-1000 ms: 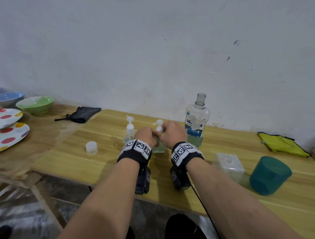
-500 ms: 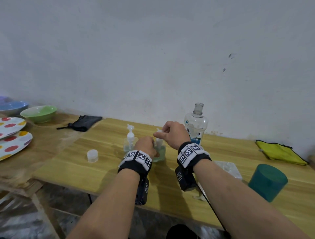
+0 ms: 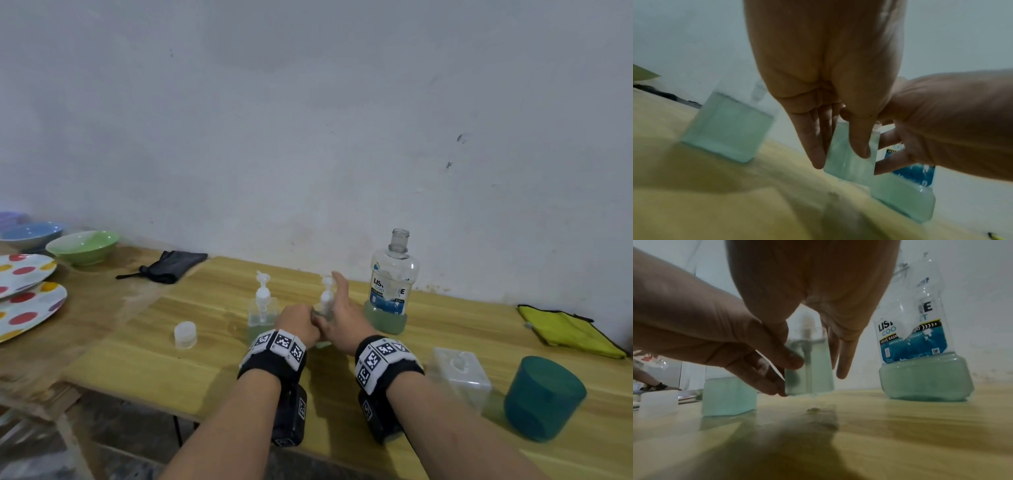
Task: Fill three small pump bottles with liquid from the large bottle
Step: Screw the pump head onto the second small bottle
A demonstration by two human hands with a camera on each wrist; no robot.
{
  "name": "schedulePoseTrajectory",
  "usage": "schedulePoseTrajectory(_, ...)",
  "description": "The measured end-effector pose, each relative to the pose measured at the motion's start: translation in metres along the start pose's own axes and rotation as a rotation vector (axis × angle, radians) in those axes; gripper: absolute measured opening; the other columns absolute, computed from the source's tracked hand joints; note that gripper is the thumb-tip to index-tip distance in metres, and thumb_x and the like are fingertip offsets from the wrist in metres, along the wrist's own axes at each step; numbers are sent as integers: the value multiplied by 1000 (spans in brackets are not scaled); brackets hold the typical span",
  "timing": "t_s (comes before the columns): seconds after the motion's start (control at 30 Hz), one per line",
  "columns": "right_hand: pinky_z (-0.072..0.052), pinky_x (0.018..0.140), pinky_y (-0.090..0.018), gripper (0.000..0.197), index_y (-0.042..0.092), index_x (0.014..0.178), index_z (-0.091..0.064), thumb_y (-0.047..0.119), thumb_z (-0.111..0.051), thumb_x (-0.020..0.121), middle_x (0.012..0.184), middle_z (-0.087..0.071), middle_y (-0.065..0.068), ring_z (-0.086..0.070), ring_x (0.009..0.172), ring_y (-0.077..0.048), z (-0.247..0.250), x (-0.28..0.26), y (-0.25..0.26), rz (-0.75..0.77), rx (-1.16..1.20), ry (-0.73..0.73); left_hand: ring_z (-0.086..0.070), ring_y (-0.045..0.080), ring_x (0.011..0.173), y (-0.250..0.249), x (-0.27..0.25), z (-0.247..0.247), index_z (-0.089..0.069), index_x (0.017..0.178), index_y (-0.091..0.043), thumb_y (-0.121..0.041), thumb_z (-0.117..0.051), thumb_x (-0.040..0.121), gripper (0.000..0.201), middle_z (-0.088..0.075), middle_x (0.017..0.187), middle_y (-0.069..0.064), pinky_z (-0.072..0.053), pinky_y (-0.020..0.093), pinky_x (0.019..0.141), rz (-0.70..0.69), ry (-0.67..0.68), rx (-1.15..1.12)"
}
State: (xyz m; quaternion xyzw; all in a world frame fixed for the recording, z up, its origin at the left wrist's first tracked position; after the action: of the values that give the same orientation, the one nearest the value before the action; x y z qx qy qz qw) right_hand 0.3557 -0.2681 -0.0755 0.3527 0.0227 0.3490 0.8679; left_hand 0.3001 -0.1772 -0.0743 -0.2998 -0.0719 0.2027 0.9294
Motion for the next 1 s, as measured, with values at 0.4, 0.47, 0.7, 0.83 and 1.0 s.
schedulePoseTrajectory(0.4,-50,63,-39,69,32,143,-12,28,-56,90,88,-61,-9,-58,73,-28,20,3,15,61,-121,-145,-66,30,86,-15,0,12,-54,94,-9,-1,-56,79,17,-67,93,12,-57,43,76,-110,8,-35)
schedulePoseTrajectory(0.47,-53,66,-41,66,29,141,-14,27,-56,90,89,-62,-9,-60,74,-29,18,0,14,49,-149,-130,-66,30,87,-13,-3,9,-54,93,-8,-1,-57,79,16,-66,94,12,-57,43,77,-110,15,-36)
schedulePoseTrajectory(0.7,-54,62,-40,72,32,142,-10,30,-59,89,83,-63,-8,-61,68,-27,20,0,12,38,-128,-118,-67,31,88,-12,-2,8,-58,98,-5,-3,-57,79,20,-67,96,13,-57,47,80,-103,40,-63)
schedulePoseTrajectory(0.83,-57,66,-45,63,32,135,-15,27,-58,89,82,-64,-8,-63,69,-29,21,0,13,44,-113,-99,-67,30,88,-11,-2,6,-58,98,-6,-5,-62,78,21,-67,96,12,-57,47,80,-107,50,-73)
schedulePoseTrajectory(1.0,-53,62,-37,75,33,145,-13,29,-62,89,76,-63,-5,-59,62,-21,20,-1,6,58,-88,-71,-69,30,85,-6,-2,-1,-57,93,-10,-7,-66,80,16,-68,92,11,-58,45,79,-115,52,-87)
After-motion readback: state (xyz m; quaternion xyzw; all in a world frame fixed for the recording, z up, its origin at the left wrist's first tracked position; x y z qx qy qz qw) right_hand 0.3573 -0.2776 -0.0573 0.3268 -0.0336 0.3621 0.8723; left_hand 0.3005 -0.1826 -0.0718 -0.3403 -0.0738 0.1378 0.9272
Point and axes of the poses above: each hand's wrist, its own x-axis towards the middle knuckle, its own z-axis out of the back of the hand, y = z × x, the point moved 5 cm from there along x, towards the middle knuckle
